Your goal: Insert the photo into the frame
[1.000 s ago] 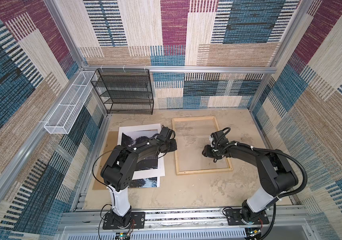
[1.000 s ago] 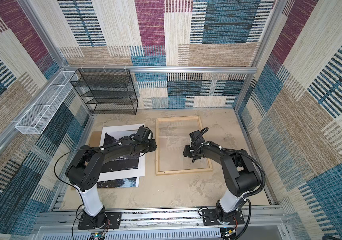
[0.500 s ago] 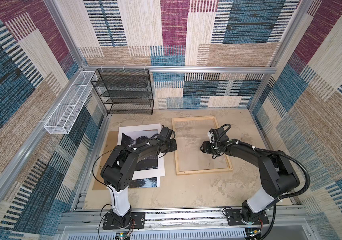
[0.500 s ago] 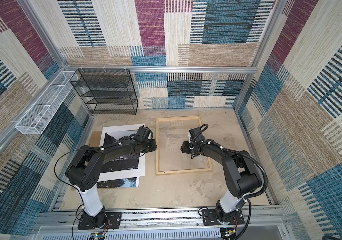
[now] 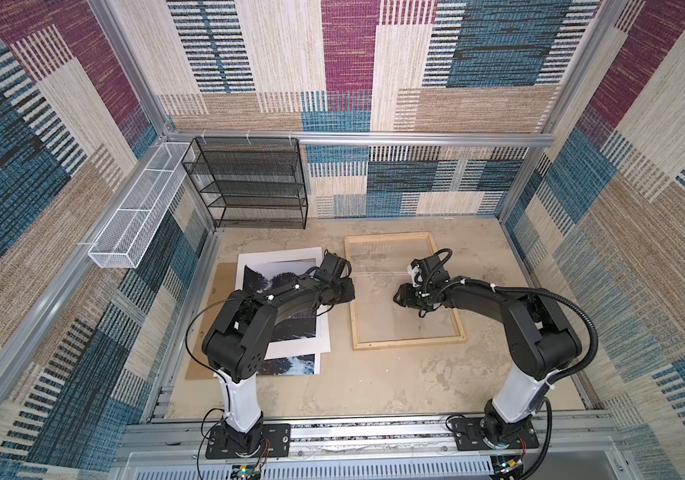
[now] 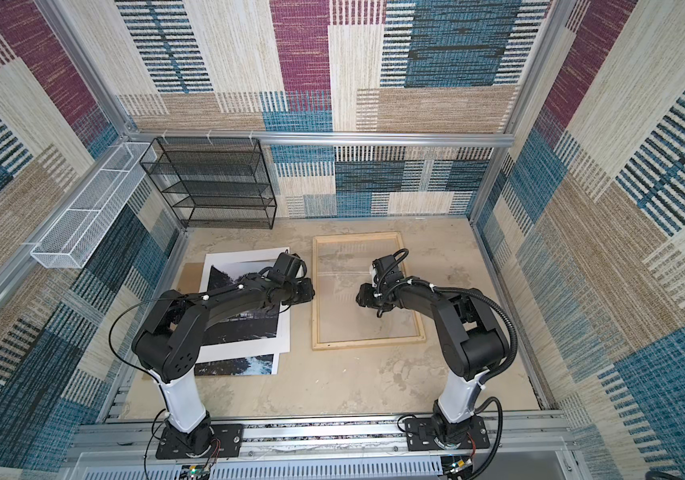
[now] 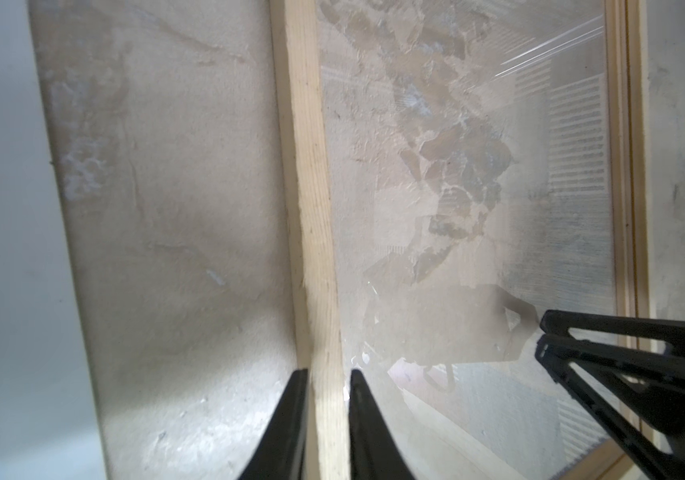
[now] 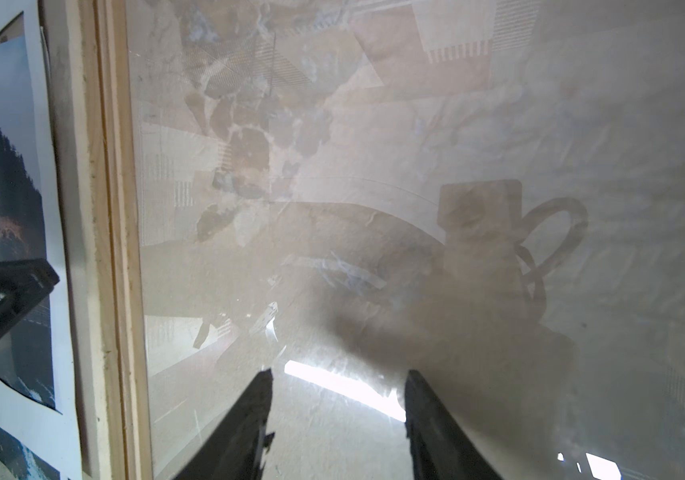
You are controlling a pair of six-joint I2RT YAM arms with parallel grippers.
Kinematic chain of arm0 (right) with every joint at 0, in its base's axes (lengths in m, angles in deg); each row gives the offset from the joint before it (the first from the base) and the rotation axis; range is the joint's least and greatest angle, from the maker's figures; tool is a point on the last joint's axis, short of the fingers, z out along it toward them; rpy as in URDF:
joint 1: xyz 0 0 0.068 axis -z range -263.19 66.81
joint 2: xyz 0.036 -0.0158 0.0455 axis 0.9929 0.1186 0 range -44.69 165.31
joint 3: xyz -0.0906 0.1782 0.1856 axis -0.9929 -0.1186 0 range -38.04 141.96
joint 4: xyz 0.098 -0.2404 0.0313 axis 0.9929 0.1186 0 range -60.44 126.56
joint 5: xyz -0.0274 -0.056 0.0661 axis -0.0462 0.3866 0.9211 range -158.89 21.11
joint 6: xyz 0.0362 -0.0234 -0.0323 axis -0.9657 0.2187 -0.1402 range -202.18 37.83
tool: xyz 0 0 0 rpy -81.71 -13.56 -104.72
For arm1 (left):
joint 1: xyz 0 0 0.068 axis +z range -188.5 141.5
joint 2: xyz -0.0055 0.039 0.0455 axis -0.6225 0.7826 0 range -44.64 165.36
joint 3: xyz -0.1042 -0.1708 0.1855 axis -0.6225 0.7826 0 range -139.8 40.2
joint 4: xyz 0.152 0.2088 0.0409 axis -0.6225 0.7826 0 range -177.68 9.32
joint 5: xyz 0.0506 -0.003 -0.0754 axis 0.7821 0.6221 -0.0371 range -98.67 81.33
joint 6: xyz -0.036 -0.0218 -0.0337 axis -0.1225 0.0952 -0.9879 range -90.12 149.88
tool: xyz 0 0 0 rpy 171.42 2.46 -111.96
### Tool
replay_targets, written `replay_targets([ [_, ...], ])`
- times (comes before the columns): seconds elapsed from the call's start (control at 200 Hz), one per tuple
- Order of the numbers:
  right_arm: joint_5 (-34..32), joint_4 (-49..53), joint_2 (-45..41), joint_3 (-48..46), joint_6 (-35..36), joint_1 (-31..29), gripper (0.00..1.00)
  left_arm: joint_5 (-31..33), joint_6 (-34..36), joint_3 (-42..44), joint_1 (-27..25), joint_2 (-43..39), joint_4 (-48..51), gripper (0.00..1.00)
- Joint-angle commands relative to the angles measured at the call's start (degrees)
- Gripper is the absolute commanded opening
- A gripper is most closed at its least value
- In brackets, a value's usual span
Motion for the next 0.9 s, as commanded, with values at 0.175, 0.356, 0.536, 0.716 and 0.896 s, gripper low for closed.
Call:
replay_targets([
  [0.175, -0.7, -0.6, -1.4, 1.8, 0.4, -0.1, 0.54, 0.8, 1.0, -0.4, 0.0, -0.6, 1.8, 0.25],
  [0.356, -0.1, -1.3, -4.6, 4.1, 0.4, -0.2, 0.54, 2.4, 1.1, -0.9, 0.3, -2.4, 3.6, 0.36],
  [0.536, 5.4, -6.3, -4.7, 6.2, -1.9, -0.8, 0.55, 5.4, 1.4, -0.3, 1.0, -6.7, 9.9, 0.39],
  [0.716, 8.0, -9.8, -0.1, 11.1, -4.0, -5.4, 0.56, 10.5, -0.5, 5.3, 3.5, -12.4, 13.9, 0.41],
  [0.896, 8.7, -8.9, 8.2, 18.9, -4.5, -12.2, 0.56, 10.8, -3.3, 13.7, 8.7, -18.1, 13.2, 0.41],
])
